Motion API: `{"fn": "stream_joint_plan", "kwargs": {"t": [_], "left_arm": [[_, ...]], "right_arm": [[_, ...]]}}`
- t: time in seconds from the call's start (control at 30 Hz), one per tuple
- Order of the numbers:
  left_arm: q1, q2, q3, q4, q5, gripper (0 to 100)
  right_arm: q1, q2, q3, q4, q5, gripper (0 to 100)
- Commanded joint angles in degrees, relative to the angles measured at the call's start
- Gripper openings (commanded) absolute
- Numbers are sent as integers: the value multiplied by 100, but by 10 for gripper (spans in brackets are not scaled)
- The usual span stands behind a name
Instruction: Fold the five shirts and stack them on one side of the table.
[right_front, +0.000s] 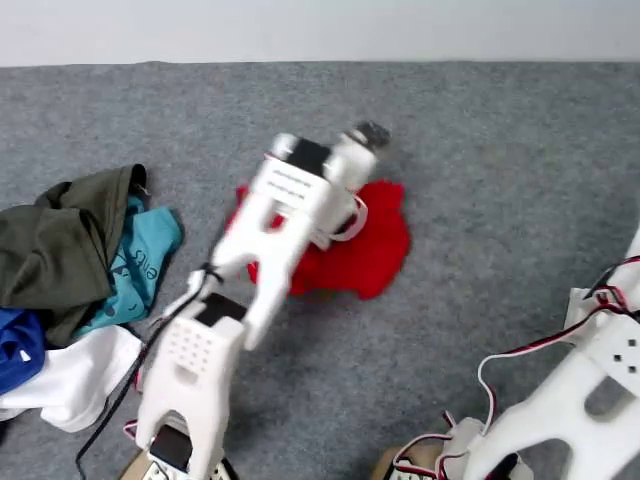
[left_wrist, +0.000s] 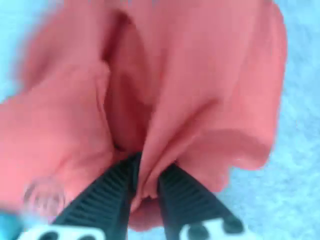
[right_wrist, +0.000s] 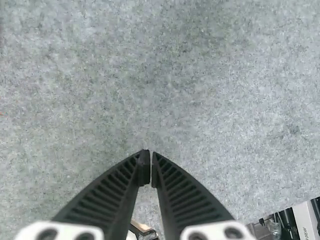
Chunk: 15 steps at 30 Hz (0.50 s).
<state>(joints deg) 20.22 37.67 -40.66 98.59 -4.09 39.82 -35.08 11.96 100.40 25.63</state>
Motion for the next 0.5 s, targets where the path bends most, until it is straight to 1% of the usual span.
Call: {"fn": "stream_joint_plan", "kwargs": {"t": [0.0,0.2,0.37,0.47], "left_arm": [[-519,-844,-268,193,-97,4],[-1371,-1380,57,193,-105,5],[-2084,-1398,356,167,-88,6],[-2418,-1398,567,0,-88,9]], "right_arm": [[40,-48,-237,207,44,25],[40,-22,-237,215,44,25],[40,-13,-237,215,44,25],[40,-13,-229,215,44,25]]}}
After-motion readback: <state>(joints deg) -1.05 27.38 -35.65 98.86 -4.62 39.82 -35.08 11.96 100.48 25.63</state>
